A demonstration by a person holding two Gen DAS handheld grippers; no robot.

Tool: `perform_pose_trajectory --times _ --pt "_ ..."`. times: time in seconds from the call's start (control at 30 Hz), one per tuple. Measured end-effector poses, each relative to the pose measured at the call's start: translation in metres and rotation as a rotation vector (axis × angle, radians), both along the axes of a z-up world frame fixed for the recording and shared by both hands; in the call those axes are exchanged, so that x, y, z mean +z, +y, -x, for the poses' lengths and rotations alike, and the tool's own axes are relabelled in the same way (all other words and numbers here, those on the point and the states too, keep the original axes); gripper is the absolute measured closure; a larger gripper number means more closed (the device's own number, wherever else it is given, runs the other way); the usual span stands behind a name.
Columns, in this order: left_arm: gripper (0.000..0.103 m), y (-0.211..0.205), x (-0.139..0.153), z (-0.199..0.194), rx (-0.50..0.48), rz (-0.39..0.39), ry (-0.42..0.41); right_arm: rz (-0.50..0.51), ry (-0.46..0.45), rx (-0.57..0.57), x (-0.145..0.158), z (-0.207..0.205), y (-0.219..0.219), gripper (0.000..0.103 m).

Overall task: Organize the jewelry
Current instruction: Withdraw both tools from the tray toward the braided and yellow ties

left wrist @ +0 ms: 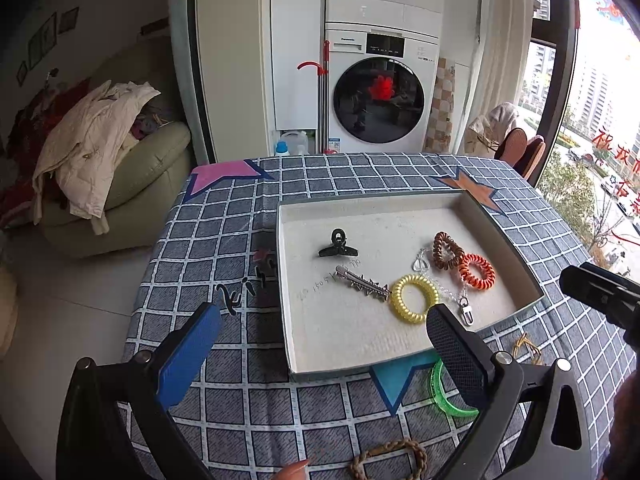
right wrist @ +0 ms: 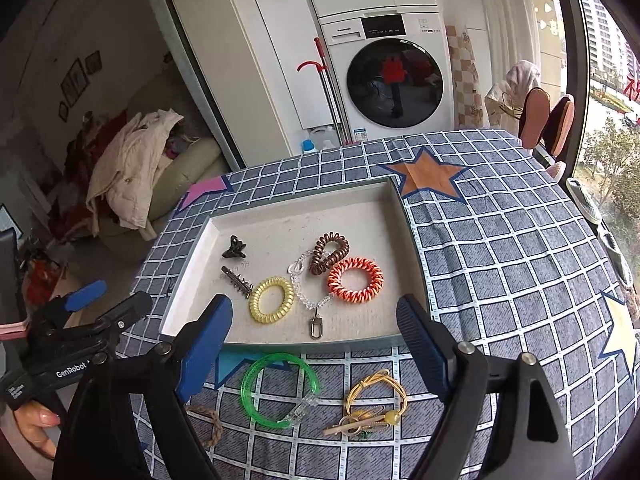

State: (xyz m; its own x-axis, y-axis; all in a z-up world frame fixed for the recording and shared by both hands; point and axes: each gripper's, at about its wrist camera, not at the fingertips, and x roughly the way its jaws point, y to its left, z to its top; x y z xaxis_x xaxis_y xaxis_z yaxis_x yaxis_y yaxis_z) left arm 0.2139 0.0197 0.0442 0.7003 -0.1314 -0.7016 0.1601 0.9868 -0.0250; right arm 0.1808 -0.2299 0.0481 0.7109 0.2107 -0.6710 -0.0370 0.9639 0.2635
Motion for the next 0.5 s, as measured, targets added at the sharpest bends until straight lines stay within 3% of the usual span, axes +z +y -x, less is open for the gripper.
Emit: perform_pose_trajectory --times 0.07,0.2,0.5 --pt "0.000 0.002 -0.002 0.008 -0.009 -0.002 0.006 -0.006 -0.008 -0.010 0.001 0.007 -0.003 0.000" --pt "0.000 0.004 -0.010 0.021 -0.013 -0.015 0.026 -0.008 -0.019 -0.020 0.000 0.021 -0.008 0.000" --pt "0.000 0.010 -0.037 0.049 0.002 -0.030 0.082 0.023 0.095 -0.001 -0.023 0.040 -0.014 0.000"
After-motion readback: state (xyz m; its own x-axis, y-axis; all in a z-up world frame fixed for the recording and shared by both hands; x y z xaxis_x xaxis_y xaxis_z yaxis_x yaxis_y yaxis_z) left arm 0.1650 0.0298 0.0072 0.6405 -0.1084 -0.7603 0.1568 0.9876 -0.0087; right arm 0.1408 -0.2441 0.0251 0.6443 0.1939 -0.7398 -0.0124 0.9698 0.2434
